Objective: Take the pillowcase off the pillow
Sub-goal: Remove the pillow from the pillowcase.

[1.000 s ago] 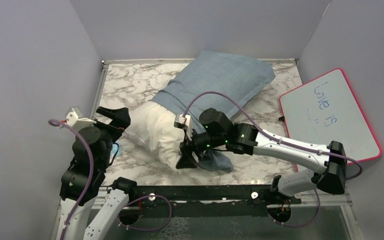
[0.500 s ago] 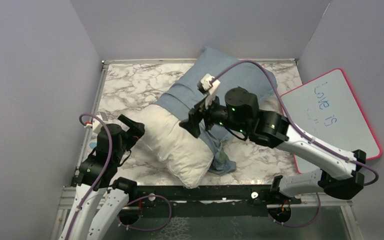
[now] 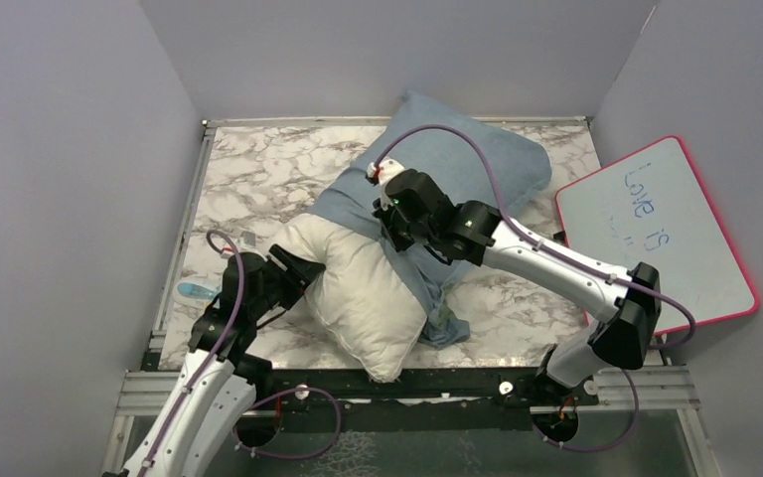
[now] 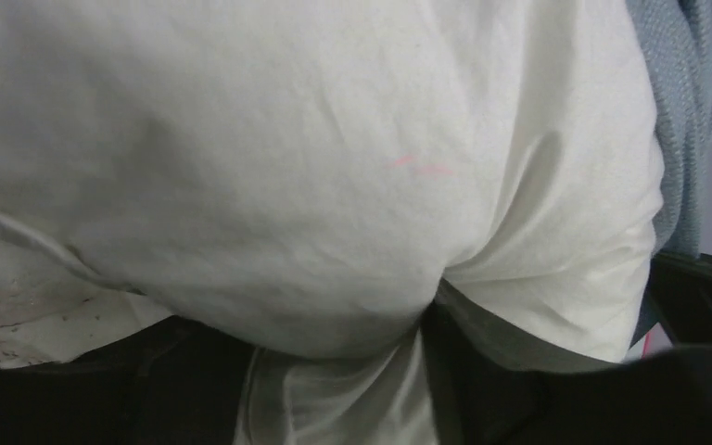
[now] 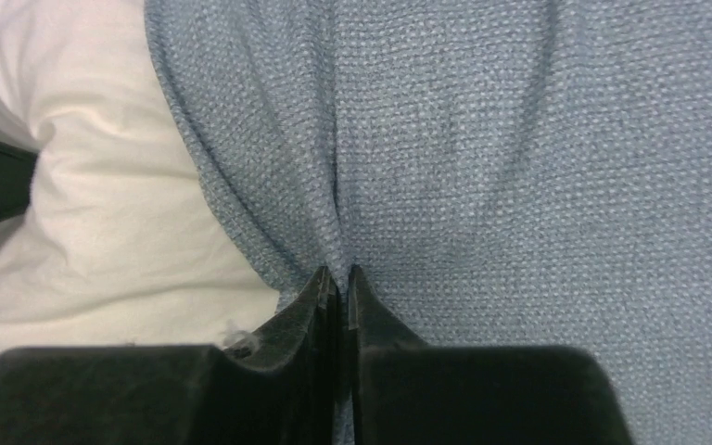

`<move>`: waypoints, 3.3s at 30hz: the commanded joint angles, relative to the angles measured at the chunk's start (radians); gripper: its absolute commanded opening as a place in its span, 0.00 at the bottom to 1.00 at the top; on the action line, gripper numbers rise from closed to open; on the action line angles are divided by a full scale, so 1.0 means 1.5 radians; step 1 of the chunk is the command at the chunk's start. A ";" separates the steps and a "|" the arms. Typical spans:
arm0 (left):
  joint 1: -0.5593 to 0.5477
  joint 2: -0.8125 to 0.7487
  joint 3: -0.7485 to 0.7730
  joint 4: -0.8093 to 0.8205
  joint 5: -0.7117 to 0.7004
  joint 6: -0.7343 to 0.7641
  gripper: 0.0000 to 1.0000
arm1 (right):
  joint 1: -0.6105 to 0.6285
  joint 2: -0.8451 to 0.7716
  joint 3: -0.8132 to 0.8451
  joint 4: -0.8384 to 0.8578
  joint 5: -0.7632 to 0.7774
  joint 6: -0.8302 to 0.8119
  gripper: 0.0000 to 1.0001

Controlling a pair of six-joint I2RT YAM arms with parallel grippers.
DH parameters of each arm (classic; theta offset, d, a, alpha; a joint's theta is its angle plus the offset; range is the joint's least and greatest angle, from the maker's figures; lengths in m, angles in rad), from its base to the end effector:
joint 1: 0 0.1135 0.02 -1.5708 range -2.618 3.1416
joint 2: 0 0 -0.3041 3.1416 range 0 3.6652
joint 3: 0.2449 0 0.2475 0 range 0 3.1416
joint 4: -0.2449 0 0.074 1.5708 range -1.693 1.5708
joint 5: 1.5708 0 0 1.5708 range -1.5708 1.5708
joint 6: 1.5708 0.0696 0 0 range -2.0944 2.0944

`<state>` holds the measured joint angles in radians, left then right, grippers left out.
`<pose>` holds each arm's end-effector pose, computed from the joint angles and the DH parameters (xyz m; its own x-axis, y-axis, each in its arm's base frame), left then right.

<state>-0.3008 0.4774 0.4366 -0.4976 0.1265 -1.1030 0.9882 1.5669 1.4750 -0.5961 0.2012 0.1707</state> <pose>0.1073 -0.0425 0.2300 -0.5755 -0.7485 -0.3294 -0.2579 0.5484 -0.7955 0.2170 0.3040 0.3650 -0.4689 -0.4091 -0.7828 -0.6632 0.7484 0.0062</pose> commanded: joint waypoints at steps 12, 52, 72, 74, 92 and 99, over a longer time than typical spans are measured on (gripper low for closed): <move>0.025 0.150 0.235 -0.154 -0.175 0.205 0.00 | -0.059 -0.130 -0.037 0.039 -0.099 0.001 0.01; 0.128 0.286 0.309 -0.123 -0.002 0.406 0.00 | -0.569 0.152 0.051 0.004 -0.526 0.112 0.26; 0.129 0.246 0.295 -0.124 -0.012 0.445 0.00 | -0.528 -0.378 -0.263 -0.061 -0.266 0.181 0.63; 0.130 0.226 0.286 -0.121 -0.017 0.446 0.00 | -0.528 -0.367 -0.218 -0.064 -0.239 0.158 0.65; 0.129 0.153 0.252 -0.097 0.029 0.401 0.13 | -0.339 0.056 0.215 0.023 -0.524 0.076 0.73; 0.130 0.142 0.258 -0.110 0.022 0.396 0.15 | -0.283 0.295 0.475 -0.163 -0.528 -0.023 0.74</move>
<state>-0.0998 0.7094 0.8074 -0.6979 0.1055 -0.4816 0.5365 1.8832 2.0365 -0.6174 -0.5797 0.2485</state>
